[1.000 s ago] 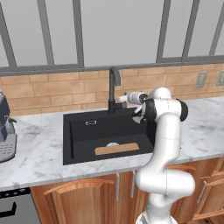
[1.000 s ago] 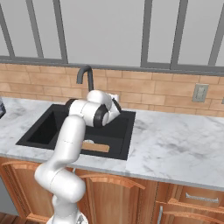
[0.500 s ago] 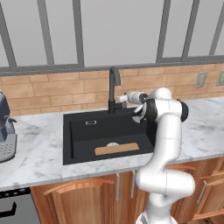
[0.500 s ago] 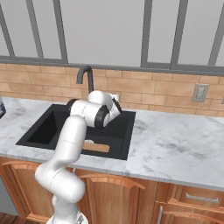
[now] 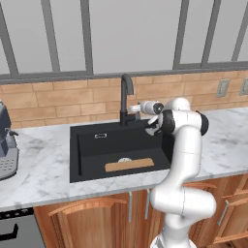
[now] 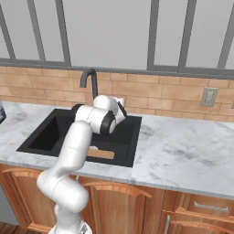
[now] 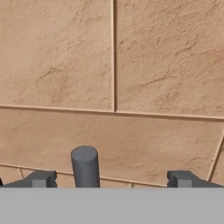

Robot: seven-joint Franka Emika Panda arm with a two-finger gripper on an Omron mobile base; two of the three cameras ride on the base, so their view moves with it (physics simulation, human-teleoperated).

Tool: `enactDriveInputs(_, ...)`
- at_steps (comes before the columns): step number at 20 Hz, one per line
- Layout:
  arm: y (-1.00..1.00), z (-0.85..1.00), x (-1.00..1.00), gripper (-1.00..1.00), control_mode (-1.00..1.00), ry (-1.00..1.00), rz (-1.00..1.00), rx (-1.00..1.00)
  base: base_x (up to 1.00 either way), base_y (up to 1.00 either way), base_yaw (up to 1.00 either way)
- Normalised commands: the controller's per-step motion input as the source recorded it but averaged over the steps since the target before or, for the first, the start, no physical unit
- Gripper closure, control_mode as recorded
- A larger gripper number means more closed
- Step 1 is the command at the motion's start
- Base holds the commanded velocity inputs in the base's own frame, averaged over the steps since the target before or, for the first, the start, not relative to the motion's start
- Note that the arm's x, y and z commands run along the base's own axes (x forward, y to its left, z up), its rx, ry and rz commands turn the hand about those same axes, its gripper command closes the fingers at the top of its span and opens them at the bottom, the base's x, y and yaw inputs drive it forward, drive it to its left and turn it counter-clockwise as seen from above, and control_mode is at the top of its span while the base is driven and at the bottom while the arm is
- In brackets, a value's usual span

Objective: Turn on the sink faucet with hot water and rinse the cutting board for ten seconds, then turn off the faucet. Push the cutting board to reach the water if necessary.

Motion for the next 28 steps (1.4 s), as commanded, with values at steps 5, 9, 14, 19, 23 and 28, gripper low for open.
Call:
enactDriveInputs(5, 0.0, 0.0, 0.08, -1.0, -1.0, 0.0, 0.0, 0.0, 0.0, 0.0, 0.0)
enactDriveInputs(9, 0.0, 0.0, 0.08, -1.0, -1.0, 0.0, 0.0, 0.0, 0.0, 0.0, 0.0)
enactDriveInputs(14, 0.0, 0.0, 0.03, -1.0, -1.0, 0.0, 0.0, 0.0, 0.0, 0.0, 0.0)
enactDriveInputs(19, -0.01, 0.0, 0.0, -1.0, -1.0, 0.0, 0.0, 0.0, 0.0, 0.0, 0.0)
enactDriveInputs(23, -0.09, 0.0, 0.0, -1.0, -1.0, 0.0, 0.0, 0.0, 0.0, 0.0, 0.0)
enactDriveInputs(28, -0.19, 0.0, 0.0, -1.0, -1.0, 0.0, 0.0, 0.0, 0.0, 0.0, 0.0)
